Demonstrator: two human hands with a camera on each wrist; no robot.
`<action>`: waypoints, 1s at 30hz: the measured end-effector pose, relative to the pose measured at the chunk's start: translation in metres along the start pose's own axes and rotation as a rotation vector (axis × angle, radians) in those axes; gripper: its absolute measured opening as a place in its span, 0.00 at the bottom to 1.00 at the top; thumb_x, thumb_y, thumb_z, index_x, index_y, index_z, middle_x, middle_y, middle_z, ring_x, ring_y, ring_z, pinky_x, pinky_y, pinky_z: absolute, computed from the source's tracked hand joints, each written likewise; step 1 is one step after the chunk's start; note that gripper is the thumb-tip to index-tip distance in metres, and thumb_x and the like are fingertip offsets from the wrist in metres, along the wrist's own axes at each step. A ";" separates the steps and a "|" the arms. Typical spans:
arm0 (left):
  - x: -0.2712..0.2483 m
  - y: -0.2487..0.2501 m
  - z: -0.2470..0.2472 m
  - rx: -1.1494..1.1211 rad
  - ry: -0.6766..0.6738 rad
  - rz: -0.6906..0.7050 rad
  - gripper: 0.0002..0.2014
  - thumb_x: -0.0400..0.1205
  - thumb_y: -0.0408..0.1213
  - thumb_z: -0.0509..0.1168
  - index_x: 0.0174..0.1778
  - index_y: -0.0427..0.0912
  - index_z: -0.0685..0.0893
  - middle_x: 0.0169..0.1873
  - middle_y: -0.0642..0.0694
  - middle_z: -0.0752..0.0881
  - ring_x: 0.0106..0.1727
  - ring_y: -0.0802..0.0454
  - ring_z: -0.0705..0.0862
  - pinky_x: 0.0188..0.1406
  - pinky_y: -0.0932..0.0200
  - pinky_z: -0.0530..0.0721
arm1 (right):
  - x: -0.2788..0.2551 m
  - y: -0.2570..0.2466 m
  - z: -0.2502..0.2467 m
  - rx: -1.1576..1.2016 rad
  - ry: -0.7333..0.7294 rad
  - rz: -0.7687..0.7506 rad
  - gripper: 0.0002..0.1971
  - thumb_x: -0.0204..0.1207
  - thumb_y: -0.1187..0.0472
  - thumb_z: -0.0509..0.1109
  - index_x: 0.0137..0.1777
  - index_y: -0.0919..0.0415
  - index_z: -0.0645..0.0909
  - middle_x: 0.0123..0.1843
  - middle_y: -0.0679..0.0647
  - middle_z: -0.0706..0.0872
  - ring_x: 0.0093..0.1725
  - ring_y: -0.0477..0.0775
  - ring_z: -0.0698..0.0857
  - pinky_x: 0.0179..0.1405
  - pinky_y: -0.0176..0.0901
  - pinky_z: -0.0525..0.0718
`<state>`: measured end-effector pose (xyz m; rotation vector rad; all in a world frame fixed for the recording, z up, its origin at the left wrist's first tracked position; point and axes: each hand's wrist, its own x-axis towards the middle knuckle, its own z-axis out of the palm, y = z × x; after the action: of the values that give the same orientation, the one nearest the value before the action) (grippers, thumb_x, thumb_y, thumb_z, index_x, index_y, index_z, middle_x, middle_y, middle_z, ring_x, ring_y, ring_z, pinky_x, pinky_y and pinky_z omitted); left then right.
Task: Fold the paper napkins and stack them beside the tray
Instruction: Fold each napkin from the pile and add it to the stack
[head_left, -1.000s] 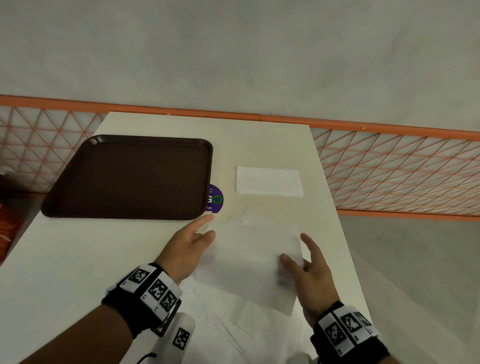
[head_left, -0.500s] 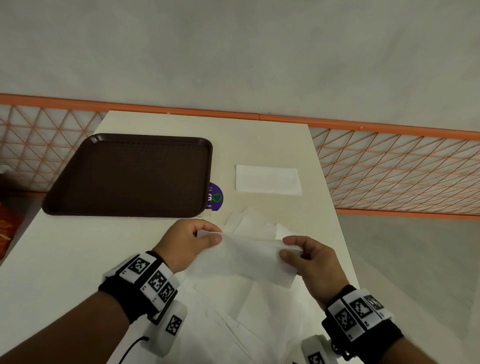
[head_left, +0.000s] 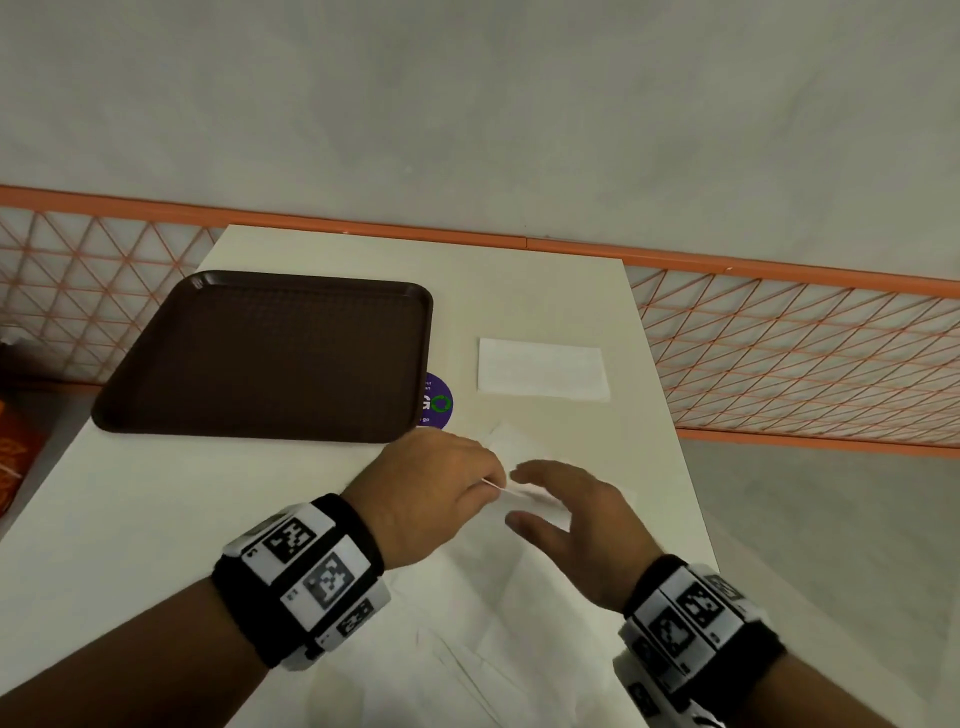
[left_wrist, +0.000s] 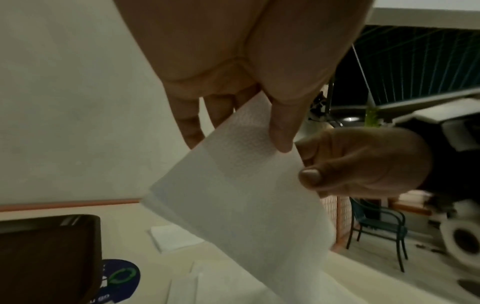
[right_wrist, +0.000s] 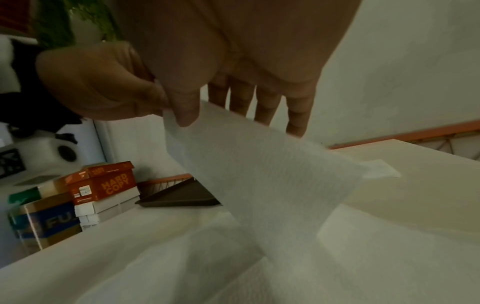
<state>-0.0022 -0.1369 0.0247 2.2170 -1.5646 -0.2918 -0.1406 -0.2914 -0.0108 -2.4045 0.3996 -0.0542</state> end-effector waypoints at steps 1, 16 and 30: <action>-0.001 -0.001 -0.002 -0.067 -0.001 -0.018 0.11 0.84 0.46 0.61 0.53 0.50 0.88 0.48 0.54 0.89 0.50 0.57 0.85 0.57 0.54 0.81 | 0.002 -0.002 0.000 0.034 -0.006 0.001 0.15 0.78 0.48 0.71 0.64 0.47 0.83 0.62 0.37 0.84 0.62 0.38 0.80 0.65 0.33 0.75; -0.009 -0.060 0.071 -0.903 0.026 -0.788 0.03 0.81 0.37 0.69 0.44 0.46 0.88 0.39 0.45 0.90 0.40 0.50 0.86 0.34 0.59 0.81 | -0.009 0.058 -0.002 0.522 0.024 0.541 0.08 0.77 0.61 0.74 0.38 0.63 0.88 0.32 0.53 0.88 0.32 0.51 0.83 0.35 0.48 0.83; -0.005 -0.050 0.116 -0.273 -0.077 -0.759 0.14 0.83 0.47 0.63 0.40 0.41 0.86 0.35 0.45 0.87 0.43 0.44 0.85 0.47 0.51 0.85 | -0.007 0.043 0.051 -0.388 -0.248 0.042 0.41 0.78 0.29 0.40 0.86 0.52 0.47 0.85 0.45 0.41 0.85 0.52 0.38 0.82 0.54 0.37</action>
<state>-0.0072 -0.1424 -0.1015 2.4896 -0.5930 -0.7582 -0.1515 -0.2879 -0.0765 -2.7371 0.3698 0.3679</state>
